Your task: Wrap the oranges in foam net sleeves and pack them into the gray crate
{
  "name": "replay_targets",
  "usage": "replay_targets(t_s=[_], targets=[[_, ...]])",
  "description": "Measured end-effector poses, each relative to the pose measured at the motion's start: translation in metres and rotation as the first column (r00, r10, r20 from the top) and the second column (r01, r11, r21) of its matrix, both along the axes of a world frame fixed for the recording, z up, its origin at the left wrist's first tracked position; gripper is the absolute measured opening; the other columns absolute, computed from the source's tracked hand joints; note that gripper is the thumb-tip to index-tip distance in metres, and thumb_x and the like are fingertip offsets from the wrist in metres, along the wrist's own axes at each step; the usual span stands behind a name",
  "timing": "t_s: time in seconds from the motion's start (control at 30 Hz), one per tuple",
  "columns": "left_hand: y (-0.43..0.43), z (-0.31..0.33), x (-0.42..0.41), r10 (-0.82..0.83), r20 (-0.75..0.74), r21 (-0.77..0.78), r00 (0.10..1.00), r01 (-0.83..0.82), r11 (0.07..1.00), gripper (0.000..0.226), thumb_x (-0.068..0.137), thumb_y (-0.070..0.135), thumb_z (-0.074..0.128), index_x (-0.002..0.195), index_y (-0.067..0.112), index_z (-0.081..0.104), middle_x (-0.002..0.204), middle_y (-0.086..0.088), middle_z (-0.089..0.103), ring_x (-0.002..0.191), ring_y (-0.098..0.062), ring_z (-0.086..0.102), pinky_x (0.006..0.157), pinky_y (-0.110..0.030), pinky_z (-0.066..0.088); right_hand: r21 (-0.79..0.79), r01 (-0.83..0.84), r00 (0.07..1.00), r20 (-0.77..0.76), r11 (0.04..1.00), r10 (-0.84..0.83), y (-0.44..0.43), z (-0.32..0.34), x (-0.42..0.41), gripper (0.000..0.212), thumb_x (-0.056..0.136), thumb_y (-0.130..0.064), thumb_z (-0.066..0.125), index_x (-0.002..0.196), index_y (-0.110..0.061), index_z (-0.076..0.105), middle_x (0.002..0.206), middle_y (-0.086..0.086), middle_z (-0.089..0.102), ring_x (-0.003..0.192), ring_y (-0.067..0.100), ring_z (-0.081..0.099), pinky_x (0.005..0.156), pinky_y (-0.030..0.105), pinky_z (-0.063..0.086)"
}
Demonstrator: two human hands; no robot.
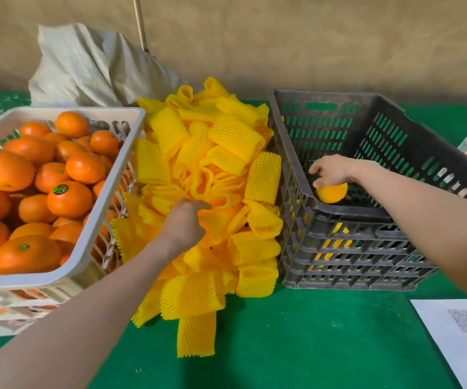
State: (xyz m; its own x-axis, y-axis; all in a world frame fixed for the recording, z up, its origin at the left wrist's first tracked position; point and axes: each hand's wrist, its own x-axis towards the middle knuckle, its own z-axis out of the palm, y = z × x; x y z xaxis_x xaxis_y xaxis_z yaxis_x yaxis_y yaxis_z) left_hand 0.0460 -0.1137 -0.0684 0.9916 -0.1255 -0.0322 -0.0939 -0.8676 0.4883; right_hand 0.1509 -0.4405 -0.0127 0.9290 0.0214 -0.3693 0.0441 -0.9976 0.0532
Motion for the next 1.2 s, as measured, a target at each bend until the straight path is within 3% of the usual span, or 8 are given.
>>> replay_targets(t_s=[0.13, 0.23, 0.37, 0.53, 0.7, 0.87, 1.07, 1.2], targets=[[0.004, 0.007, -0.006, 0.103, 0.152, -0.125, 0.983, -0.085, 0.989, 0.026, 0.086, 0.003, 0.06, 0.106, 0.013, 0.072, 0.111, -0.014, 0.068, 0.085, -0.032, 0.063, 0.069, -0.033, 0.044, 0.286, -0.101, 0.815, 0.574, 0.953, -0.086, 0.014, 0.029, -0.012, 0.034, 0.093, -0.018, 0.054, 0.125, -0.007, 0.056, 0.126, 0.013, 0.06, 0.116, 0.031, 0.055, 0.099, 0.038, 0.043], [0.009, 0.025, -0.008, 0.163, 0.25, -0.291, 0.955, -0.086, 0.953, 0.02, 0.088, 0.003, 0.059, 0.102, 0.011, 0.072, 0.098, -0.017, 0.071, 0.053, -0.022, 0.052, 0.052, -0.026, 0.034, 0.437, -0.335, 0.598, 0.783, 0.835, -0.17, 0.051, 0.053, -0.042, 0.023, 0.093, -0.01, 0.053, 0.112, -0.005, 0.063, 0.109, 0.011, 0.067, 0.1, 0.025, 0.062, 0.087, 0.023, 0.044], [0.018, 0.057, -0.013, 0.186, 0.278, -0.436, 0.942, -0.049, 0.899, 0.02, 0.086, 0.0, 0.062, 0.101, 0.008, 0.074, 0.088, -0.011, 0.066, 0.07, -0.026, 0.06, 0.051, -0.014, 0.036, 0.418, -0.667, 0.605, 0.787, 0.616, 0.121, 0.118, 0.066, -0.098, 0.023, 0.089, -0.004, 0.058, 0.11, -0.005, 0.065, 0.109, 0.007, 0.065, 0.1, 0.018, 0.06, 0.085, 0.019, 0.045], [0.027, 0.086, -0.023, 0.134, 0.21, -0.416, 0.969, -0.035, 0.909, 0.029, 0.079, -0.01, 0.054, 0.1, 0.007, 0.063, 0.091, -0.003, 0.058, 0.084, -0.018, 0.053, 0.063, -0.026, 0.042, 0.233, -0.847, 0.498, 0.663, 0.478, 0.559, 0.178, 0.057, -0.146, 0.052, 0.079, -0.036, 0.07, 0.123, -0.011, 0.059, 0.128, 0.008, 0.055, 0.123, 0.023, 0.046, 0.105, 0.031, 0.033], [0.04, 0.093, -0.03, 0.119, 0.051, -0.525, 0.992, -0.075, 0.848, 0.027, 0.074, -0.011, 0.063, 0.082, 0.012, 0.053, 0.077, -0.002, 0.053, 0.066, -0.014, 0.049, 0.054, -0.032, 0.047, 0.151, -0.82, 0.488, 0.687, 0.552, 0.538, 0.2, 0.059, -0.152, 0.053, 0.067, -0.05, 0.078, 0.1, -0.012, 0.062, 0.093, -0.007, 0.051, 0.093, 0.011, 0.042, 0.089, 0.029, 0.032], [0.056, 0.104, -0.041, 0.095, 0.024, -0.617, 0.995, -0.06, 0.784, 0.037, 0.078, -0.012, 0.053, 0.061, 0.019, 0.059, 0.057, 0.0, 0.046, 0.038, 0.0, 0.041, 0.032, -0.016, 0.034, 0.127, -0.811, 0.479, 0.704, 0.571, 0.524, 0.213, 0.059, -0.151, 0.03, 0.07, -0.033, 0.075, 0.07, -0.007, 0.06, 0.083, 0.009, 0.057, 0.084, 0.028, 0.051, 0.082, 0.043, 0.044], [0.075, 0.11, -0.051, 0.149, 0.039, -0.655, 0.988, -0.088, 0.751, 0.041, 0.086, -0.007, 0.048, 0.057, 0.018, 0.062, 0.046, 0.003, 0.048, 0.031, -0.003, 0.037, 0.03, -0.014, 0.027, 0.018, -0.844, 0.382, 0.722, 0.536, 0.577, 0.244, 0.063, -0.157, 0.037, 0.072, -0.044, 0.069, 0.075, -0.007, 0.067, 0.081, 0.004, 0.062, 0.088, 0.027, 0.055, 0.092, 0.039, 0.037], [0.107, 0.116, -0.053, 0.172, 0.038, -0.726, 0.984, -0.091, 0.682, 0.028, 0.093, 0.0, 0.05, 0.072, 0.015, 0.061, 0.063, -0.002, 0.053, 0.04, -0.004, 0.046, 0.037, -0.015, 0.036, 0.311, -0.802, 0.556, 0.702, 0.51, 0.446, 0.265, 0.066, -0.153, 0.019, 0.082, -0.017, 0.069, 0.095, -0.004, 0.07, 0.1, 0.013, 0.067, 0.106, 0.031, 0.056, 0.093, 0.029, 0.036]])
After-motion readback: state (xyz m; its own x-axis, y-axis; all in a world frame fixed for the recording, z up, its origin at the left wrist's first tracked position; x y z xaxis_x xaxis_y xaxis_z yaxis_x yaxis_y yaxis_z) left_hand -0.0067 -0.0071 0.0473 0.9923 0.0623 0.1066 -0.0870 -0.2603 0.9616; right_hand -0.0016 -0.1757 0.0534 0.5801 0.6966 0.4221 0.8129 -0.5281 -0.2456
